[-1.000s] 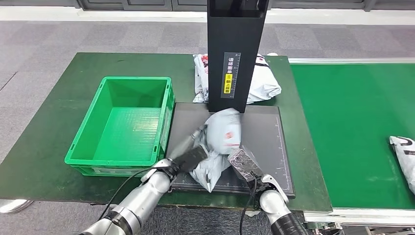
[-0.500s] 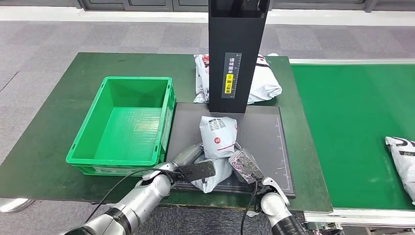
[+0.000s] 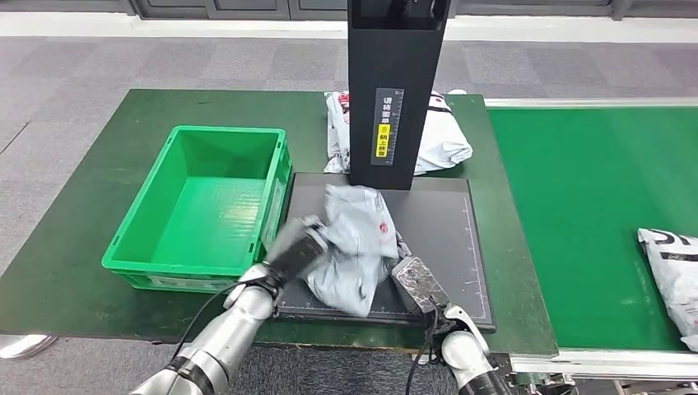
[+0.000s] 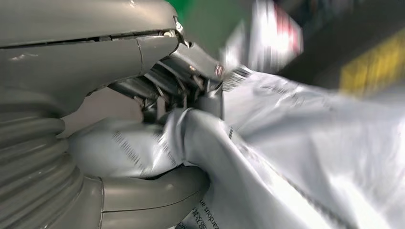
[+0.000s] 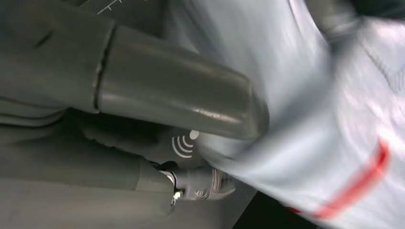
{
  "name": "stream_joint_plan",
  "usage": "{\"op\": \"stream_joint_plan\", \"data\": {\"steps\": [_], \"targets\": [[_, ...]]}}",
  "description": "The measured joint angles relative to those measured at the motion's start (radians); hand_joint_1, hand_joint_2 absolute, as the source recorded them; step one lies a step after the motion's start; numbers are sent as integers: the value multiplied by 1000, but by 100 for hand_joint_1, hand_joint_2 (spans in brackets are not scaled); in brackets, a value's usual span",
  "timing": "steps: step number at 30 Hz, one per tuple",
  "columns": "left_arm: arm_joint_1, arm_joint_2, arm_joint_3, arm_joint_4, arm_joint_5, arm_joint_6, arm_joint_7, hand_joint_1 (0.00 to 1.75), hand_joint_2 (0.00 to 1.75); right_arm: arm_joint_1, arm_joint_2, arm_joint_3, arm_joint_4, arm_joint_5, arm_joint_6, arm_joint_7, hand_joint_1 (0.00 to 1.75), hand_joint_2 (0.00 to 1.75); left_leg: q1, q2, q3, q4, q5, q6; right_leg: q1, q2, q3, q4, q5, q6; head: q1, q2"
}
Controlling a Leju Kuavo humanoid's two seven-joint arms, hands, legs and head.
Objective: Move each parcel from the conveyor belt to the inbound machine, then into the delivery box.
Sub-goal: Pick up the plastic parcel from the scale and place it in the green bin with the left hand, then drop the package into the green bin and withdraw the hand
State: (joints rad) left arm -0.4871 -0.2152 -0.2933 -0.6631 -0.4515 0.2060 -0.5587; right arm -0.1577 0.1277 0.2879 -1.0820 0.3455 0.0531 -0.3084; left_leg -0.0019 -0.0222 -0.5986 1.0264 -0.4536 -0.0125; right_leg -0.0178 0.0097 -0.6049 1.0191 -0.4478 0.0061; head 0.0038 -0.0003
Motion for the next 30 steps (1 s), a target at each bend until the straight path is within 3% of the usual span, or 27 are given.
{"op": "stream_joint_plan", "data": {"steps": [9, 16, 19, 23, 27, 28, 30], "targets": [[-28, 15, 169, -299, 41, 251, 17, 175, 175, 40, 22, -76, -93, -111, -118, -171, 0, 0, 0, 0, -1, 0, 0, 0, 0, 0, -1, 0, 0, 0, 0, 0], [-68, 50, 216, -406, -53, 413, 55, 175, 175, 54, 23, -95, -132, -192, -175, -214, 0, 0, 0, 0, -1, 0, 0, 0, 0, 0, -1, 0, 0, 0, 0, 0], [-94, 71, 244, -406, -235, 476, 140, 175, 175, 56, 21, -96, -132, -222, -195, -218, 0, 0, 0, 0, -1, 0, 0, 0, 0, 1, -1, 0, 0, 0, 0, 0], [-156, 109, 286, -311, -696, 485, 410, 175, 175, 53, 12, -96, -132, -259, -212, -208, 0, 0, 0, 0, -1, 0, 1, -1, 0, 1, -1, 0, 0, 0, 0, 0], [-212, 136, 296, -174, -782, 459, 501, 175, 175, 52, 2, -96, -132, -278, -218, -201, 0, 0, 0, 1, -1, 0, 2, -1, 0, 4, -1, 0, 1, 0, 0, 0], [-220, 139, 296, -147, -782, 454, 507, 170, 175, 52, 0, -96, -132, -280, -218, -201, 0, 0, 0, 1, -1, 0, 2, -1, 0, 4, -1, 0, 1, 0, 0, 0], [-235, 145, 296, -102, -785, 426, 521, 85, 175, 52, -4, -96, -133, -283, -218, -200, 0, 0, 0, 1, -1, 0, 2, -1, 0, 4, -2, 0, 1, 0, 0, 0]]}}
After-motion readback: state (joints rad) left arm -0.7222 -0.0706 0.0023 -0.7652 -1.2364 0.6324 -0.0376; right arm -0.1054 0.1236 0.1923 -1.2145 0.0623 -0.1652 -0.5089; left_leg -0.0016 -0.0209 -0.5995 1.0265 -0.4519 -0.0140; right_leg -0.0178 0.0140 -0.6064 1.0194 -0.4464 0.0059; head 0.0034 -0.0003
